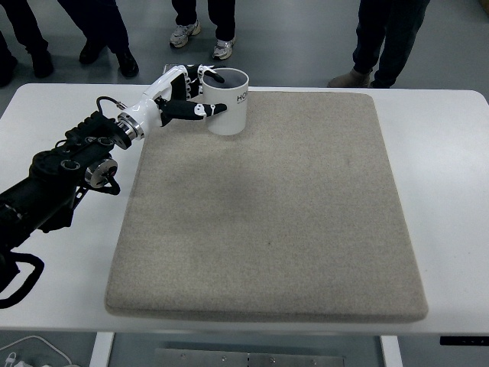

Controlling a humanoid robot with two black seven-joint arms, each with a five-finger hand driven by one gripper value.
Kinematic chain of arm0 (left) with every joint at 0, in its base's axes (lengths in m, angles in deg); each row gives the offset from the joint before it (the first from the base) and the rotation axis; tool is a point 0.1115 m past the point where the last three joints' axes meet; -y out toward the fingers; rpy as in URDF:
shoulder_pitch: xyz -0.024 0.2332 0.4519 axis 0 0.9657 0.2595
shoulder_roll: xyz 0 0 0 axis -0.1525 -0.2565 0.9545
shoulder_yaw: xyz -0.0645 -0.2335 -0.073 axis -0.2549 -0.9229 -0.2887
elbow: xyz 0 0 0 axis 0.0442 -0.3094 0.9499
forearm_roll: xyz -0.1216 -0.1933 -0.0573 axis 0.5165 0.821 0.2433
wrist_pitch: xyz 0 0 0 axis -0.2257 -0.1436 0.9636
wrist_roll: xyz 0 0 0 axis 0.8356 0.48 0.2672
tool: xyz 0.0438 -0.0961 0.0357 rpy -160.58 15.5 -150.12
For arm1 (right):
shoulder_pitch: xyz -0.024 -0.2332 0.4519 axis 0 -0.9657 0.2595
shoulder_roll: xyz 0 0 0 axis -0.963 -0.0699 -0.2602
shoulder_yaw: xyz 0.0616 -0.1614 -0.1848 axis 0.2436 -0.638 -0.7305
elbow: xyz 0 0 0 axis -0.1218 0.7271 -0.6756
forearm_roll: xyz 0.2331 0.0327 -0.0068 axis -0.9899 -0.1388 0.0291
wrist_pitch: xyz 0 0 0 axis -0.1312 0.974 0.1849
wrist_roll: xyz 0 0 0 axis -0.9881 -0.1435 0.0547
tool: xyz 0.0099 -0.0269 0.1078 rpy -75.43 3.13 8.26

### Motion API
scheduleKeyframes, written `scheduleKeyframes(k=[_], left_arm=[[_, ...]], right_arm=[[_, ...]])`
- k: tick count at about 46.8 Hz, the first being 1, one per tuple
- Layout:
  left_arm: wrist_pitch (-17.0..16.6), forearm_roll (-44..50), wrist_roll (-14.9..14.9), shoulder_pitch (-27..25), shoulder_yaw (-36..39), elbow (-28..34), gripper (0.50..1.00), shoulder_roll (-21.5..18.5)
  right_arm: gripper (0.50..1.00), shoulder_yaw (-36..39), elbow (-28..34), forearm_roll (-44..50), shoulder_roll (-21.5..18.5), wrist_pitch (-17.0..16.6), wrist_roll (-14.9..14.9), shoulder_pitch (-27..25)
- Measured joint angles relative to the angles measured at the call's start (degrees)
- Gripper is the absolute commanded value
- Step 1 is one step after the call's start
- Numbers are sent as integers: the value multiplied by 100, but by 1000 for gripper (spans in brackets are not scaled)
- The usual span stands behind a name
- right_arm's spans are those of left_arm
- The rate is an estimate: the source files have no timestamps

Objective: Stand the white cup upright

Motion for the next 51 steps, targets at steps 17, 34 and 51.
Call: scheduleKeyframes(k=[17, 34, 51], left_arm=[[-339, -81, 0, 126, 209, 8, 518, 76], [-514, -92, 0, 159, 289, 51, 521, 83], [-776, -138, 2, 213, 531, 55, 529, 184]], right_arm=[[930, -18, 0, -5, 0, -6, 1, -9], [930, -17, -1, -5, 0, -14, 0, -18], [930, -8, -2, -3, 0, -15, 0, -18]])
